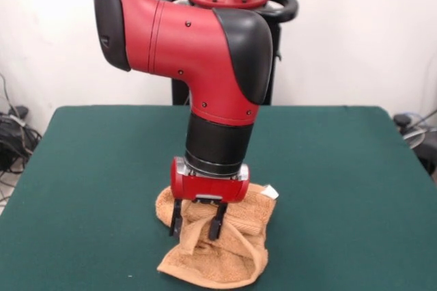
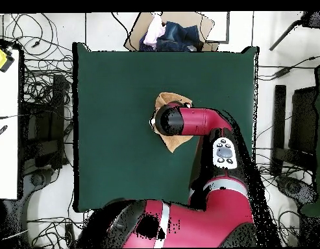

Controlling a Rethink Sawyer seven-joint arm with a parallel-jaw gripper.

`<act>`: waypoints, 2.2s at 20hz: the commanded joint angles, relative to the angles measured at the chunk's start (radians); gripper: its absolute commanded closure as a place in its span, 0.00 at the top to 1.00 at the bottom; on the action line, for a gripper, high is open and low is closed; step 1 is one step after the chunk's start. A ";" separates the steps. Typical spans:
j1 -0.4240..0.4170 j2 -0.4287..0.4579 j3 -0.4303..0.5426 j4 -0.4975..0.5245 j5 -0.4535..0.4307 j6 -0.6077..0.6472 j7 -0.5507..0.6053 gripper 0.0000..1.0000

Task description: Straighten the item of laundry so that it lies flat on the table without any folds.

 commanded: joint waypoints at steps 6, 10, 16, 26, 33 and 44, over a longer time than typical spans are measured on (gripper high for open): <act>-0.005 -0.005 0.032 0.113 -0.050 -0.033 0.089 0.00; 0.007 -0.007 0.021 0.113 -0.041 -0.039 0.112 0.00; 0.011 -0.002 0.014 0.125 -0.052 -0.069 0.120 0.00; 0.019 -0.010 0.006 0.130 -0.050 -0.063 0.115 0.00; 0.019 -0.013 0.009 0.138 -0.042 -0.065 0.122 0.00; 0.034 -0.039 0.000 0.164 -0.029 -0.055 0.143 0.00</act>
